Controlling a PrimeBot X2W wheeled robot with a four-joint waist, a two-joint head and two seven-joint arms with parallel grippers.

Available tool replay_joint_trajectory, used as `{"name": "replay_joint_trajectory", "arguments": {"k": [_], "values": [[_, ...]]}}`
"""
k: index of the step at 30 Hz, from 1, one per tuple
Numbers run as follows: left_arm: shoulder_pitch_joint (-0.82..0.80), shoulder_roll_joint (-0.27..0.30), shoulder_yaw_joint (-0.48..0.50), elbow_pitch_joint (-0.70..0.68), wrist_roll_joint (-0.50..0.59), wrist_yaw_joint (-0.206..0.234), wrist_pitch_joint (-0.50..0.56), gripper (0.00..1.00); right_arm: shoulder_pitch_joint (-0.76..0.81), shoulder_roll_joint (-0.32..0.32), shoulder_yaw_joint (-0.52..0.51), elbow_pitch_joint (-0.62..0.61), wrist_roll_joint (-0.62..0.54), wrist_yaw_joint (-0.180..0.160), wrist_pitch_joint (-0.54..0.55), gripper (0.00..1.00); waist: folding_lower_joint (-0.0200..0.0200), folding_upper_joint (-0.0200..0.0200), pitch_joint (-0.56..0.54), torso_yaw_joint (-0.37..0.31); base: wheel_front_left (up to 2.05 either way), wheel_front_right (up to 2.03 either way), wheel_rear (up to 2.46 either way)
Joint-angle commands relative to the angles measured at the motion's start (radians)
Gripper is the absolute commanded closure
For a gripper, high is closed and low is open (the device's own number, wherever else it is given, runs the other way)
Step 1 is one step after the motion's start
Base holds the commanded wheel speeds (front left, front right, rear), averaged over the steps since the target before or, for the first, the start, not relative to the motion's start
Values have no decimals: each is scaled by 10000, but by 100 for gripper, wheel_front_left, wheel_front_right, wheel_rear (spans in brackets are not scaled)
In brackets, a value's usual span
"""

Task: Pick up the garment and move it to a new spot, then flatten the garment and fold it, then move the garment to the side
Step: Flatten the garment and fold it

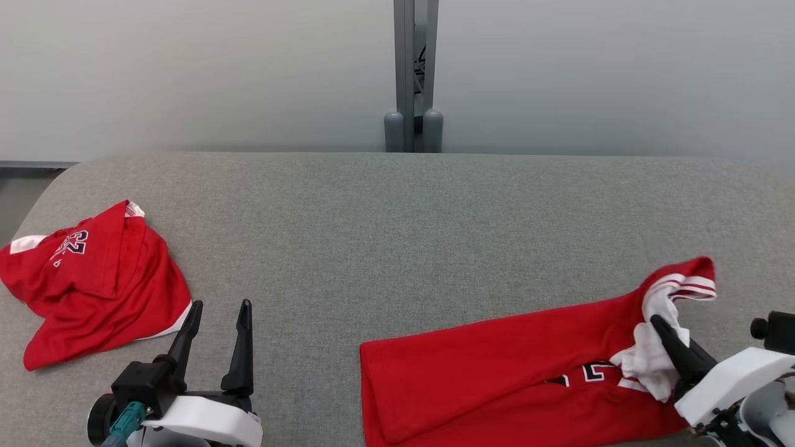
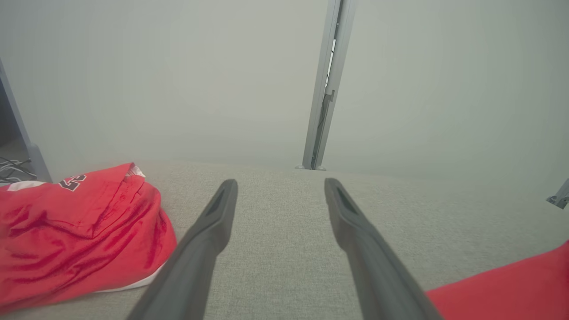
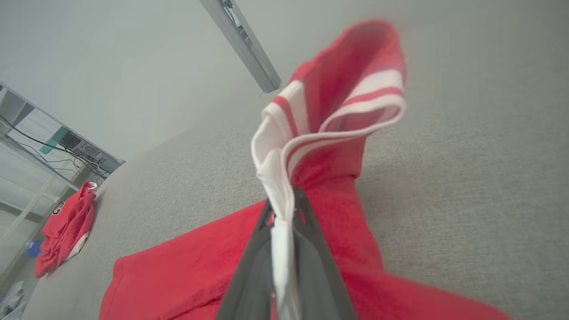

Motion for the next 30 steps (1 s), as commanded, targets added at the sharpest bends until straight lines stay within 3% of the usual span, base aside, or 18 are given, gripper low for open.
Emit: {"name": "replay_joint_trajectory", "arguments": {"k": [1, 7, 14, 30], "values": [[76, 34, 10, 11, -64, 60, -32, 0, 141, 40, -37, -328, 136, 5, 103, 100, 0, -1, -18, -25, 0, 0, 0], [38, 32, -29, 38, -95, 64, -32, 0, 523, 655, -112, -1631, 699, 5, 631, 100, 0, -1, -34, -41, 0, 0, 0], [-66, 35, -56, 18, -196, 104, -32, 0, 987, 1937, -32, -2576, 1208, 7, 1298, 100, 0, -1, 80, 113, 0, 0, 0], [-352, 34, -120, 136, -450, 175, -32, 0, 932, 4048, 171, -1891, 1076, 7, 1781, 100, 0, -1, 517, 629, 0, 0, 0]]}}
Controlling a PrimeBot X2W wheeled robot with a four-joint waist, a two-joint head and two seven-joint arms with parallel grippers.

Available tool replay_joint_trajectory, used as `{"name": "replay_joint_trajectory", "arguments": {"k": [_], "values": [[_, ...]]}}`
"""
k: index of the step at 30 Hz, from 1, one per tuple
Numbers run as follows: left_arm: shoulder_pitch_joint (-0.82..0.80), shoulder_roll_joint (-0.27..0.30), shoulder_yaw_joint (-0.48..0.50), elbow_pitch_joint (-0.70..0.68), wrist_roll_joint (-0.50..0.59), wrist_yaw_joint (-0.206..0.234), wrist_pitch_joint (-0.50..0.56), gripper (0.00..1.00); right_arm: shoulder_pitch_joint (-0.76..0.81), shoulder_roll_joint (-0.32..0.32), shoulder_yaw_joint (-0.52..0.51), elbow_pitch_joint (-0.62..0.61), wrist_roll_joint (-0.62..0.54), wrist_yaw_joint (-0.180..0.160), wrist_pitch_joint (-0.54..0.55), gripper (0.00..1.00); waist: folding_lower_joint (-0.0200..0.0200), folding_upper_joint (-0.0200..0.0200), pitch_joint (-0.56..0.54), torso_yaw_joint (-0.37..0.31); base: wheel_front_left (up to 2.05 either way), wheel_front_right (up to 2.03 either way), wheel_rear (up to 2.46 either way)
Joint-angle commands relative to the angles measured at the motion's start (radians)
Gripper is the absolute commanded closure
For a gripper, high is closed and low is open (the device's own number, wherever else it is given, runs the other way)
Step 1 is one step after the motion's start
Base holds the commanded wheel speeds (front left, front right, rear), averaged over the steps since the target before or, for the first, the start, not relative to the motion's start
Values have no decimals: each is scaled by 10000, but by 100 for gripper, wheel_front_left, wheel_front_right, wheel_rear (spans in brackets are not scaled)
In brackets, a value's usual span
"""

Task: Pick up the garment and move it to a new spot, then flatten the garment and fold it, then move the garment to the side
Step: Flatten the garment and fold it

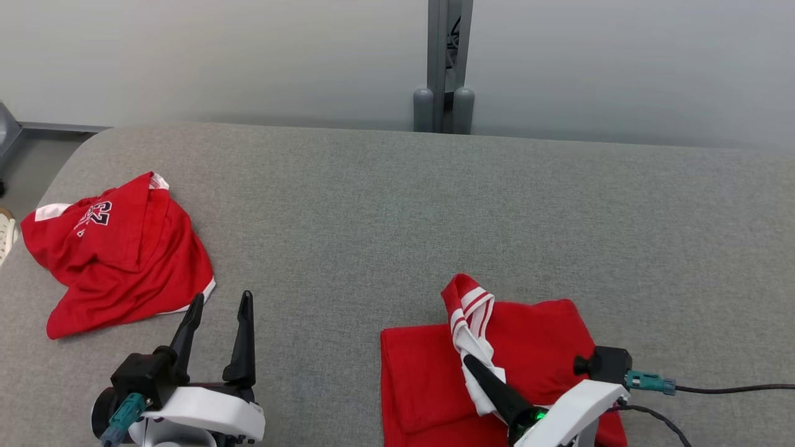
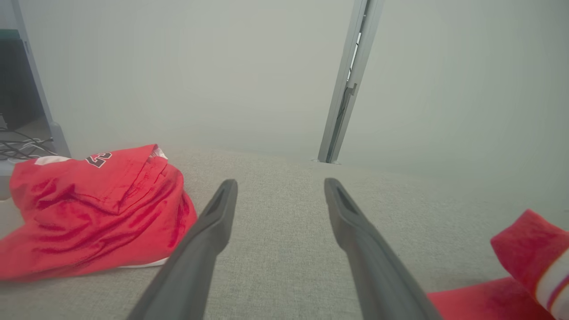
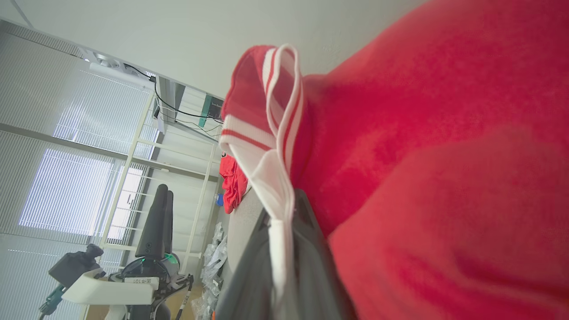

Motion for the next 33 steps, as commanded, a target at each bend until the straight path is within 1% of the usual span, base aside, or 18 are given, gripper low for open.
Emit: {"name": "replay_joint_trajectory", "arguments": {"k": [1, 8, 12, 16, 17, 18, 19, 25, 29, 33], "values": [[-121, 37, 40, 18, -99, 35, -32, 0, -93, 38, 38, 25, -52, 9, 43, 100, 0, 0, 53, 61, 0, 0, 0], [-224, 34, -41, 77, -142, 49, -32, 0, -296, 342, 411, 275, 199, 15, 104, 100, 0, 0, 246, 328, 0, 0, 0], [-271, 30, -92, 77, -208, 97, -32, 0, -427, 351, 558, 449, 230, 15, -69, 100, 0, 0, 371, 424, 0, 0, 0], [-246, 37, -164, 105, -239, 122, -32, 0, -545, 364, 686, 959, 289, 15, -28, 100, 0, 0, 460, 489, 0, 0, 0], [-270, 34, -180, 112, -247, 123, -32, 0, -587, 357, 706, 1082, 305, 15, -52, 70, 0, 0, 480, 501, 0, 0, 0], [-297, 36, -195, 117, -254, 127, -32, 0, -648, 362, 780, 1156, 355, 15, -33, 25, 0, 0, 500, 514, 0, 0, 0], [-321, 33, -215, 124, -269, 123, -32, 0, -699, 365, 870, 1180, 463, 15, -1, 0, 0, 0, 519, 524, 0, 0, 0], [-338, 33, -213, 172, -283, 165, -32, 0, -864, 349, 1251, 861, 1084, 15, -31, 0, 0, 0, 532, 472, 0, 0, 0], [-336, 36, -191, 233, -260, 164, -32, 0, -949, 356, 1270, 768, 1085, 15, -144, 0, 0, 0, 470, 408, 0, 0, 0], [-260, 36, -132, 264, -233, 161, -32, 0, -993, 357, 1090, 337, 1102, 15, -184, 0, 0, 0, 322, 284, 0, 0, 0]]}}
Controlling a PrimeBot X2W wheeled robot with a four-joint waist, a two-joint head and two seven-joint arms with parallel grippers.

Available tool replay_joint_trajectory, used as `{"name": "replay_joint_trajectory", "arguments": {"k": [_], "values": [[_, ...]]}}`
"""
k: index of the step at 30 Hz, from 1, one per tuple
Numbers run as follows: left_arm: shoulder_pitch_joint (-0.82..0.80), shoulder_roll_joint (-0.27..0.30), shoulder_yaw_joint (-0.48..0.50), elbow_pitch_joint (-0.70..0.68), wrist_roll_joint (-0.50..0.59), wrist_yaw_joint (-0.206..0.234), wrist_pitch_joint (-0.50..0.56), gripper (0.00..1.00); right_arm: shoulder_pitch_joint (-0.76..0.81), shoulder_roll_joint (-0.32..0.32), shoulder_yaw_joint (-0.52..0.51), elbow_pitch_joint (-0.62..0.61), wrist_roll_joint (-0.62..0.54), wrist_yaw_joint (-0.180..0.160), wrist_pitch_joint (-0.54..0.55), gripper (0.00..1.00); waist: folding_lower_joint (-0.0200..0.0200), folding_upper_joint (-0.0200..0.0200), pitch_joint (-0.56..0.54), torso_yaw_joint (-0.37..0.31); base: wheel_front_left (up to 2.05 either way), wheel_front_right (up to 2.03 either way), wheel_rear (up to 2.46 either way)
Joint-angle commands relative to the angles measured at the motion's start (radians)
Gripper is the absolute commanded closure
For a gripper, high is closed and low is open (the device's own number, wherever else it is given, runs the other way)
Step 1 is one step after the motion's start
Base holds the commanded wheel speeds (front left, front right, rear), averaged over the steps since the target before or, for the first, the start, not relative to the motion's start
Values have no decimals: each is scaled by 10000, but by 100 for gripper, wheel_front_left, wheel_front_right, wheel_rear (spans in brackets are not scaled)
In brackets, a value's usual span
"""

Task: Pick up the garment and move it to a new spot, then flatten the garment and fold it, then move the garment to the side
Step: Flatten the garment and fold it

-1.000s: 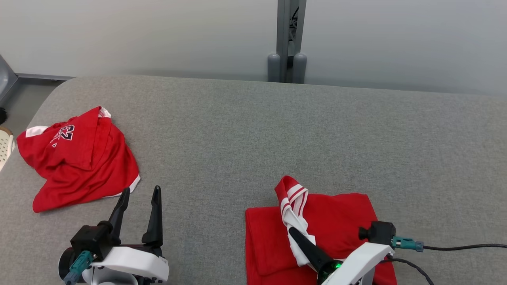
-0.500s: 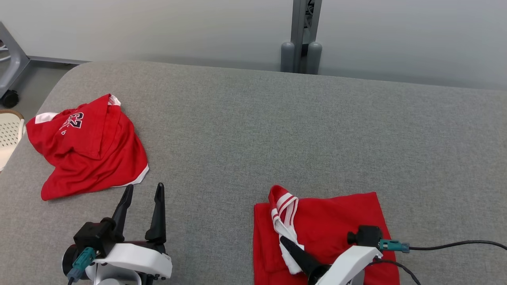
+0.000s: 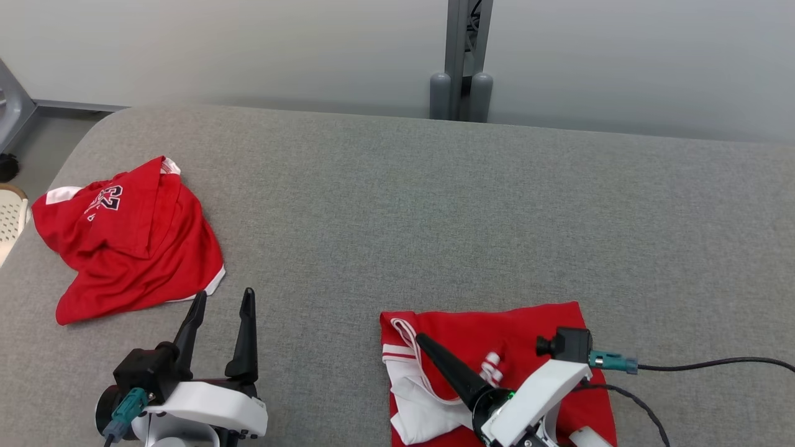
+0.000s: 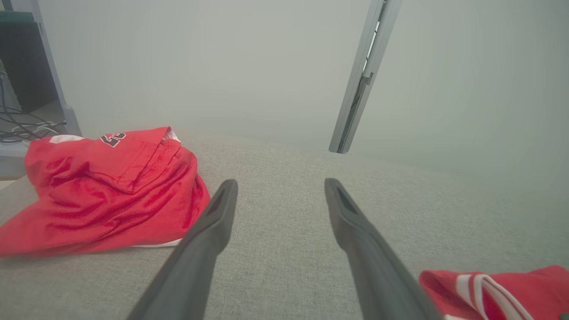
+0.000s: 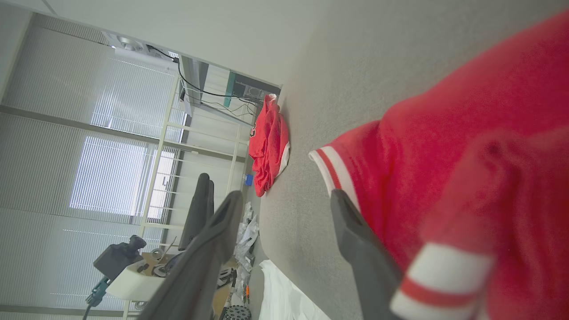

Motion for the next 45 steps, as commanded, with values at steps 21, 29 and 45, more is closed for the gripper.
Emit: {"name": "replay_joint_trajectory", "arguments": {"k": [21, 29, 45], "values": [[337, 36, 359, -46, 191, -89, -32, 0, 365, -1084, -3659, -4154, -1437, 23, 613, 0, 0, -1, -780, -727, 0, 0, 0], [204, 38, 298, -320, 171, -127, -32, 0, 172, -1675, -5645, -3888, -5556, 23, -1003, 0, 0, -1, -764, -819, 0, 0, 0], [394, 39, 206, -741, 151, -126, -32, 0, 1382, -1920, -5303, -1037, -10186, 23, -3286, 0, 0, -1, -750, -880, 0, 0, 0]]}}
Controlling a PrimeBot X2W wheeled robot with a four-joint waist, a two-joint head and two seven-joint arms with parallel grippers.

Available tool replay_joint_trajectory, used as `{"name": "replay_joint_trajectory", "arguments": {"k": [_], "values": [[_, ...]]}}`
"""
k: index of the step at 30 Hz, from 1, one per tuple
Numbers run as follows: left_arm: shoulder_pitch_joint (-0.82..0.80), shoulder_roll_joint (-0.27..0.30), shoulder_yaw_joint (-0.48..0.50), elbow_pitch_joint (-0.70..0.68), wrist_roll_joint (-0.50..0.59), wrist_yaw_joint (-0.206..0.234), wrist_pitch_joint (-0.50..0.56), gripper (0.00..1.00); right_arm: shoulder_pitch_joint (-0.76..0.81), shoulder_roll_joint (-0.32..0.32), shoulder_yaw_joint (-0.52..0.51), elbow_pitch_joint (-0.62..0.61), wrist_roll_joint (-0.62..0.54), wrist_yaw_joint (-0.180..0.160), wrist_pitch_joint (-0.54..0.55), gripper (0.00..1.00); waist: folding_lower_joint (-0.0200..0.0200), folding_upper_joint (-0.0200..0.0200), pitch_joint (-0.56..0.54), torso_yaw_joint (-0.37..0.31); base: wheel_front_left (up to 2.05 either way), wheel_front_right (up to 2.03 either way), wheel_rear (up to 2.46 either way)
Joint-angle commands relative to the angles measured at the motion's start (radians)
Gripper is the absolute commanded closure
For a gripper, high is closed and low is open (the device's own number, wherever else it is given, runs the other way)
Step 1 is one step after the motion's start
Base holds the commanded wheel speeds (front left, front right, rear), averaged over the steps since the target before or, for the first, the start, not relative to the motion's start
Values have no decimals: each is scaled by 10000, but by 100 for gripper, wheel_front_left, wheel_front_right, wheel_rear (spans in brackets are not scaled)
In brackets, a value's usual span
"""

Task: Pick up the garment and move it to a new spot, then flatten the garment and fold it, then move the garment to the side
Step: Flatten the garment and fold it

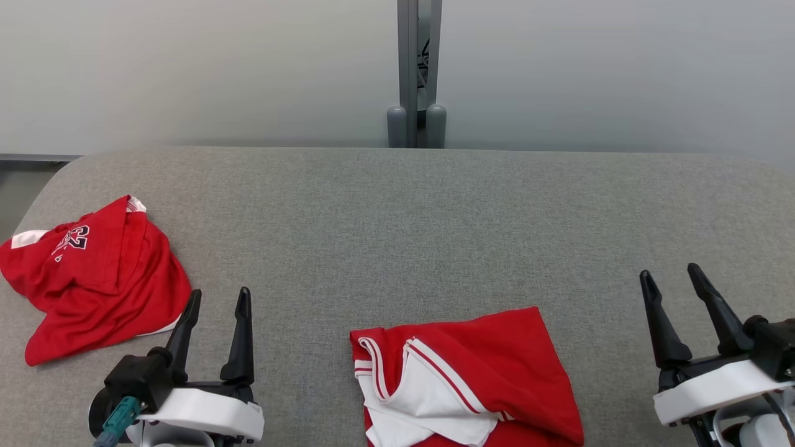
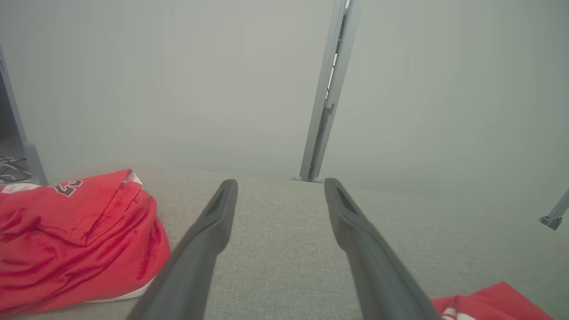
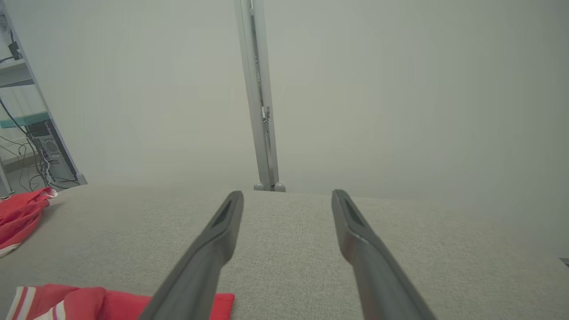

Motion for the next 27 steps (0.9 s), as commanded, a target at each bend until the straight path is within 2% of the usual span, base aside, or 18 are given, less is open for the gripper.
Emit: {"name": "replay_joint_trajectory", "arguments": {"k": [1, 13, 14, 15, 18, 27], "values": [[36, 39, 24, -27, 60, -33, -32, 0, 64, 12, -28, -45, -56, 23, -72, 0, 0, 0, 3, -3, 0, 0, 0], [-84, 38, 10, 12, 153, -78, -32, 0, -41, 78, 85, -70, -195, 21, -69, 0, 0, 0, 90, 95, 0, 0, 0], [-109, 39, -4, 23, 163, -82, -32, 0, -79, 41, 184, -39, -128, 21, -70, 56, 0, 0, 122, 116, 0, 0, 0], [-143, 38, -14, 32, 163, -75, -32, 0, -139, -7, 299, -17, -83, 21, -68, 98, 0, 0, 166, 139, 0, 0, 0], [-220, 39, -52, 47, 141, -80, -32, 0, -360, -313, 1026, 161, 100, 21, -64, 100, 0, 0, 323, 218, 0, 0, 0], [-532, 39, -234, 99, 120, -45, -32, 0, -1887, -1795, 4852, 1387, 1831, 20, -49, 100, 0, 0, 780, 689, 0, 0, 0]]}}
